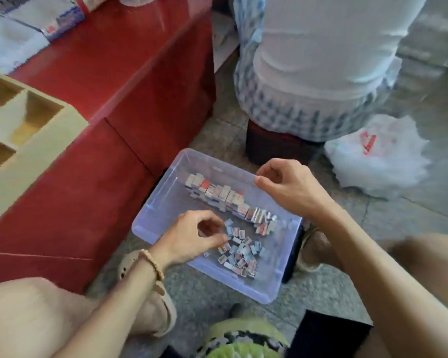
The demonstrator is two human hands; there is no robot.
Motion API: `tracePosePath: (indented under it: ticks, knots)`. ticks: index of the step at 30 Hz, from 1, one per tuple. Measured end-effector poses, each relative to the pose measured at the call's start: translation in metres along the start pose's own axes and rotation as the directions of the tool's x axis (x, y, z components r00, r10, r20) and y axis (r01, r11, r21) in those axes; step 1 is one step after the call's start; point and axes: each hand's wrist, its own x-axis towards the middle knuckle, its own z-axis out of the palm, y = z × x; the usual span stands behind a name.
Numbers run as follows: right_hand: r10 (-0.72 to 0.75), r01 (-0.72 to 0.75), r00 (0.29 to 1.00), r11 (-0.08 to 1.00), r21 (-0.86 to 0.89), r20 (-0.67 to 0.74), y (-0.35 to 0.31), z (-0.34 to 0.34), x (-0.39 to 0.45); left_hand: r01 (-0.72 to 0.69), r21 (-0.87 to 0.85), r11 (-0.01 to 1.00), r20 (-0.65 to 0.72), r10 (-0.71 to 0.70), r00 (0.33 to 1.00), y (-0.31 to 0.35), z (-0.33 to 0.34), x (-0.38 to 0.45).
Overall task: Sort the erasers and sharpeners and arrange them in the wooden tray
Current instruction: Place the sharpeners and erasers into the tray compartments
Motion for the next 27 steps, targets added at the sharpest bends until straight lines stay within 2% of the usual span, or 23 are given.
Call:
tracePosePath:
  ticks: [4,7,9,13,16,18,21,25,27]
  knots:
    - [0.14,-0.143,0.989,0.988,-0.055,-0.058,0.048,0.005,-0.009,0.027,0.062,0.998,0.114,-0.034,0.993,-0.014,0.031,0.047]
    - [0.231,-0.236,0.964,0.971,-0.023,-0.129,0.088,0.018,-0.015,0.022,0.099,0.995,0.194,-0.041,0.98,-0.026,0.061,0.088]
    - [0.304,-0.312,0.932,0.95,-0.009,-0.196,0.116,0.028,-0.018,0.012,0.133,0.991,0.248,-0.045,0.968,-0.039,0.085,0.114]
    - [0.444,-0.455,0.825,0.889,0.056,-0.35,0.16,0.062,-0.021,0.016,0.248,0.969,0.324,-0.099,0.941,-0.082,0.132,0.151]
    - [0.473,-0.465,0.808,0.878,0.111,-0.351,0.173,0.102,-0.022,0.015,0.34,0.94,0.357,-0.144,0.923,-0.121,0.155,0.159]
    - [0.483,-0.457,0.801,0.875,0.161,-0.354,0.172,0.129,-0.023,-0.001,0.398,0.917,0.33,-0.142,0.933,-0.142,0.162,0.16]
    - [0.462,-0.458,0.764,0.88,0.125,-0.451,0.172,0.16,-0.021,-0.024,0.481,0.876,0.278,-0.126,0.952,-0.156,0.165,0.169]
    - [0.436,-0.462,0.732,0.883,0.088,-0.524,0.176,0.172,-0.018,-0.132,0.45,0.883,0.376,-0.054,0.925,-0.151,0.178,0.19]
    - [0.42,-0.452,0.736,0.889,0.077,-0.531,0.178,0.173,-0.018,-0.197,0.545,0.815,0.428,-0.069,0.901,-0.157,0.18,0.192]
